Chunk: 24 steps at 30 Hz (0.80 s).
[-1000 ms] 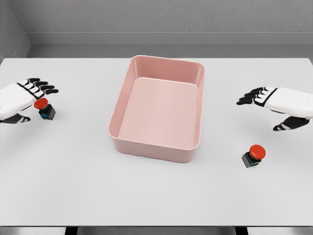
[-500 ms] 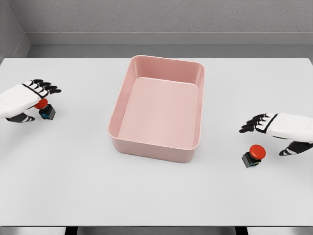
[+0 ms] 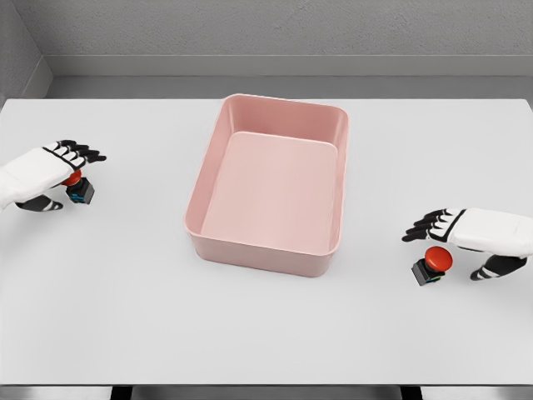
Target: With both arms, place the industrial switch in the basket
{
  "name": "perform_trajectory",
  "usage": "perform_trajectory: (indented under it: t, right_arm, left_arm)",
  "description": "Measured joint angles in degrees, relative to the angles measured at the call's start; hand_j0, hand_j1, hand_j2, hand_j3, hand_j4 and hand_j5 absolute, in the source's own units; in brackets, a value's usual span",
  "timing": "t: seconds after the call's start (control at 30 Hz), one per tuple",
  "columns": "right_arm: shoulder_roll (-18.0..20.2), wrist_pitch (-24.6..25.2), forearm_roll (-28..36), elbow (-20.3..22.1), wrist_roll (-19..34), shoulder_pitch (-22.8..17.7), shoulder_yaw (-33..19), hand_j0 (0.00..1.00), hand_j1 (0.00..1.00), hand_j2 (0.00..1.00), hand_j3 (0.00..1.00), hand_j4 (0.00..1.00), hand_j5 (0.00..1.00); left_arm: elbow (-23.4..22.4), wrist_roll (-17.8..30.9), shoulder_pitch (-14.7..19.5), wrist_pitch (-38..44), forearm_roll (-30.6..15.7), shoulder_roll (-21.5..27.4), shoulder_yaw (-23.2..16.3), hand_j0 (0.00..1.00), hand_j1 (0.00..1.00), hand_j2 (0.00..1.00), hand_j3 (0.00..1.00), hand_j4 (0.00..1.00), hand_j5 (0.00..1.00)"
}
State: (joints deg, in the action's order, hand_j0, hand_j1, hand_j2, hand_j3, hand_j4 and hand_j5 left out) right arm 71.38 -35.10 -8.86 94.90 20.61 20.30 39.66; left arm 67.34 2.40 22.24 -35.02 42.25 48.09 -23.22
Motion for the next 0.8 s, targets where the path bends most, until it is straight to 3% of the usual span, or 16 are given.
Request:
perform_trajectory:
  t: [0.07,0.17,0.2,0.4,0.5,0.8]
  right_arm:
    - [-0.27,0.00,-0.01,0.07,0.03,-0.17,0.01,1.00,1.00,1.00,1.00,1.00,1.00]
    - [-1.07,0.00,-0.02,0.28,0.07,-0.44,0.01,1.00,1.00,1.00,1.00,1.00,1.00]
    - [-1.30,0.00,-0.03,0.33,0.08,-0.44,0.01,1.00,1.00,1.00,1.00,1.00,1.00]
    - [-2.47,0.00,-0.03,0.48,0.11,-0.44,0.08,1.00,1.00,1.00,1.00,1.00,1.00]
    - [-3.02,0.00,-0.04,0.51,0.13,-0.70,0.19,1.00,1.00,1.00,1.00,1.00,1.00]
    - [-3.16,0.00,-0.11,0.52,0.29,-1.32,0.27,0.93,0.93,0.93,0.93,0.93,0.93]
  left_arm:
    - [-0.04,0.00,0.09,0.00,0.00,-0.04,-0.13,1.00,1.00,1.00,1.00,1.00,1.00]
    - [-0.04,-0.09,0.09,0.00,0.01,-0.07,-0.66,0.84,0.84,0.84,0.84,0.84,0.84]
    - [-0.07,-0.14,0.09,0.00,0.01,-0.08,-0.78,0.74,0.74,0.74,0.74,0.74,0.74]
    - [-0.24,-0.47,0.18,0.00,0.03,-0.03,-1.10,0.65,0.65,0.65,0.65,0.65,0.65]
    - [-0.26,-0.62,0.18,0.03,-0.33,-0.05,-1.10,0.53,0.53,0.53,0.53,0.53,0.53]
    - [1.29,-0.64,-0.09,0.01,-0.39,0.22,-1.11,0.31,0.31,0.31,0.31,0.31,0.31]
